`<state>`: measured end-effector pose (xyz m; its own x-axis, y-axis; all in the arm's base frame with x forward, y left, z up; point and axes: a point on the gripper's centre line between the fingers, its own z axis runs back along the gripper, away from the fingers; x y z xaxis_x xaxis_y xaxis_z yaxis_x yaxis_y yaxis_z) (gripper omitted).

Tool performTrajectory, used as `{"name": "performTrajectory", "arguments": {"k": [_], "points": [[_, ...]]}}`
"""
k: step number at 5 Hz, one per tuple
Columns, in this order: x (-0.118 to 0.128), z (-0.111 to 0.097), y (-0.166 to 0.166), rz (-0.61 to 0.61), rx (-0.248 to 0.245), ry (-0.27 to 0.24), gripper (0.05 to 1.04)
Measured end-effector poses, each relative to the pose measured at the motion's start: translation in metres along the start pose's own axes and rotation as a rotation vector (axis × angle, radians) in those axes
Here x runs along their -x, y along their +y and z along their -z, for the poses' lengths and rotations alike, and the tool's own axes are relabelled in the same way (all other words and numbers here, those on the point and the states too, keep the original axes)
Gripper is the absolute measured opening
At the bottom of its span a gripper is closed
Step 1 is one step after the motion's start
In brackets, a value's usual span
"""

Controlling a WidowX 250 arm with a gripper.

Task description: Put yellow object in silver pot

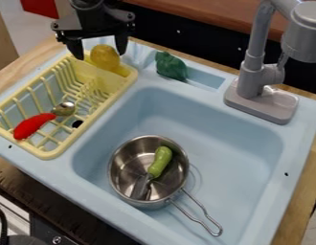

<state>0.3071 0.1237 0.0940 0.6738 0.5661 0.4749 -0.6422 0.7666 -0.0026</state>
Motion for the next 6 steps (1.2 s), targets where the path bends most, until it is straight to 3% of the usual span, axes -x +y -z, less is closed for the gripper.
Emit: {"name": "performTrajectory", "arguments": {"k": [1, 2, 4, 5, 6], "points": [[0.008, 0.01, 0.001, -0.036, -0.056, 0.03, 0.948], [0.008, 0.01, 0.0, -0.058, -0.049, 0.031, 0.698], [0.009, 0.008, 0.002, -0.07, -0.029, 0.05, 0.663], [0.005, -0.007, 0.002, -0.077, -0.014, 0.031, 0.663], [0.013, -0.02, -0.003, -0.066, 0.035, 0.092, 0.663]]}}
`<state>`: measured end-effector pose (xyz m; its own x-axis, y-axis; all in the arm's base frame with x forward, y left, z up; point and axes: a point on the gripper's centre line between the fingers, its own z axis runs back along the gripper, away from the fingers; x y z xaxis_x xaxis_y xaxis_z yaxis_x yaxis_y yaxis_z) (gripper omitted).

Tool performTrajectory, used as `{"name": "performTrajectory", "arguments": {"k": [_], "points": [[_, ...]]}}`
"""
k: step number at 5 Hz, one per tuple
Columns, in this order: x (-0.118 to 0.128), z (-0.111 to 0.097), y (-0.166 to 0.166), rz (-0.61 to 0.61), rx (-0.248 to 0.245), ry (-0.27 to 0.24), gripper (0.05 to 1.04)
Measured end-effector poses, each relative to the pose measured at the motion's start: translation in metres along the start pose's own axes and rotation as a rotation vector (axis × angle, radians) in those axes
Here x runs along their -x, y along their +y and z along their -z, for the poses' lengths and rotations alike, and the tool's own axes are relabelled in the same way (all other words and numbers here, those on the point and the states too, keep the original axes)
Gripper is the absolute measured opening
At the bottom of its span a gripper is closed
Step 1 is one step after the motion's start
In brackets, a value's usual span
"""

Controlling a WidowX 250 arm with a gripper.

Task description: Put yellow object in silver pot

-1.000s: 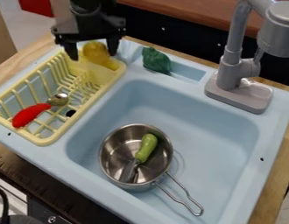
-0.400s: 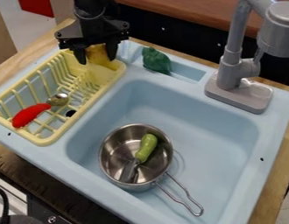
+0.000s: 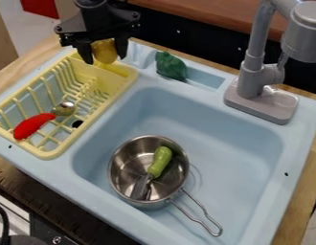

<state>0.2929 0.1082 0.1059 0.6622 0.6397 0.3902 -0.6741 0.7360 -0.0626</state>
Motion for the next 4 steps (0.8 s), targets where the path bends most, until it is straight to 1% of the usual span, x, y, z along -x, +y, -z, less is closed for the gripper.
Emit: {"name": "performTrajectory", "arguments": {"k": [1, 2, 3, 4], "points": [[0.008, -0.014, -0.008, 0.042, 0.046, -0.001, 0.663], [0.043, -0.021, -0.016, 0.126, 0.058, 0.031, 0.663], [0.074, -0.016, -0.026, 0.192, 0.049, 0.073, 0.663], [0.093, -0.017, -0.031, 0.217, 0.073, 0.075, 0.663]]}}
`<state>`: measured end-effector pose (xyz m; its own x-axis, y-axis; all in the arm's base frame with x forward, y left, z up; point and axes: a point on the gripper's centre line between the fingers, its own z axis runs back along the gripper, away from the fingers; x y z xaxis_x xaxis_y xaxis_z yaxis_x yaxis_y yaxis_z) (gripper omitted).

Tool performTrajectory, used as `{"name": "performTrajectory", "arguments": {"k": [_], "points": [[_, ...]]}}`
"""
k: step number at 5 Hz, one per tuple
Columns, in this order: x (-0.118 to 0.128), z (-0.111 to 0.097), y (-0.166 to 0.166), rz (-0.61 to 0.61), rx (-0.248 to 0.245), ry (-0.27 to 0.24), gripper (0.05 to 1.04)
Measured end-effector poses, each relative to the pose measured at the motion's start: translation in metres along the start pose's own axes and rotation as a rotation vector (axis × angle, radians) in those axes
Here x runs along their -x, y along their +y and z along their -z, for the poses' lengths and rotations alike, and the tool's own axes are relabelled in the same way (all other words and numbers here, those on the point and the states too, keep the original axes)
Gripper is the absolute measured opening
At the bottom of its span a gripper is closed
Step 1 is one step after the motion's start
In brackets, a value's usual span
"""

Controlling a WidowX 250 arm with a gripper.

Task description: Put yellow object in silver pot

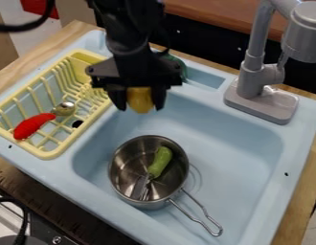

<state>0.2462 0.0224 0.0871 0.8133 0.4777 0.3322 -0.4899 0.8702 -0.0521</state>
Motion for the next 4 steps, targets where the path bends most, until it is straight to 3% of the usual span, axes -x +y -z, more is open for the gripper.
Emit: {"name": "performTrajectory", "arguments": {"k": [2, 4], "points": [[0.022, 0.013, -0.011, -0.004, 0.067, -0.026, 0.663], [0.056, 0.022, -0.023, 0.026, 0.082, 0.045, 0.663]]}}
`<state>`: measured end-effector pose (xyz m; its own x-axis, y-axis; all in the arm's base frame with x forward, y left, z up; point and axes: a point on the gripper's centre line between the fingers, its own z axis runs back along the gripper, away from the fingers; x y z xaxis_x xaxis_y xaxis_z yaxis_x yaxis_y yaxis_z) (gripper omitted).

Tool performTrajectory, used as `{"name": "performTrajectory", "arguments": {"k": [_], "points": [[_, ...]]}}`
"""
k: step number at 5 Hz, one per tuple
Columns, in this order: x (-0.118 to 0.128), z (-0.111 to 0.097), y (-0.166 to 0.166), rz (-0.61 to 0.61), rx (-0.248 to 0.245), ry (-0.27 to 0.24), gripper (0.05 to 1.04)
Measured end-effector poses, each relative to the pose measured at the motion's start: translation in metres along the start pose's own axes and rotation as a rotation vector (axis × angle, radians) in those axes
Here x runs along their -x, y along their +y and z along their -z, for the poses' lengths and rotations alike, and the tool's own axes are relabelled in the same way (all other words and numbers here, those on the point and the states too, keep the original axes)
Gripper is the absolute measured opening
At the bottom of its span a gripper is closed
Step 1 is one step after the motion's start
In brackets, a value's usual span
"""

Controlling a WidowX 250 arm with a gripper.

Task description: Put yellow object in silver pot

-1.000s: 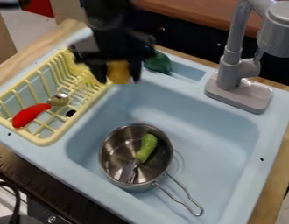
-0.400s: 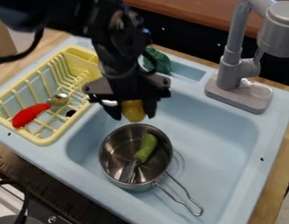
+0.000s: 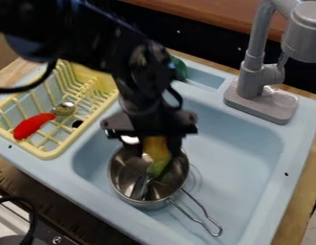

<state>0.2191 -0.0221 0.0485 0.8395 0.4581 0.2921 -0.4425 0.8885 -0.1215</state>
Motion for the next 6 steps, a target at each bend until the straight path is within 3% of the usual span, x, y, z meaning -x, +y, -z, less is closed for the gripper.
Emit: {"name": "performTrajectory", "arguments": {"k": [1, 2, 4, 5, 6], "points": [[0.003, 0.0, -0.002, -0.016, 0.003, 0.014, 0.735], [0.007, 0.0, -0.002, -0.002, -0.002, 0.034, 0.979], [-0.008, -0.014, 0.002, -0.058, 0.043, 0.039, 0.999], [-0.021, -0.028, 0.006, -0.015, 0.06, -0.004, 0.999], [-0.031, -0.034, 0.006, 0.051, 0.046, -0.039, 0.999]]}}
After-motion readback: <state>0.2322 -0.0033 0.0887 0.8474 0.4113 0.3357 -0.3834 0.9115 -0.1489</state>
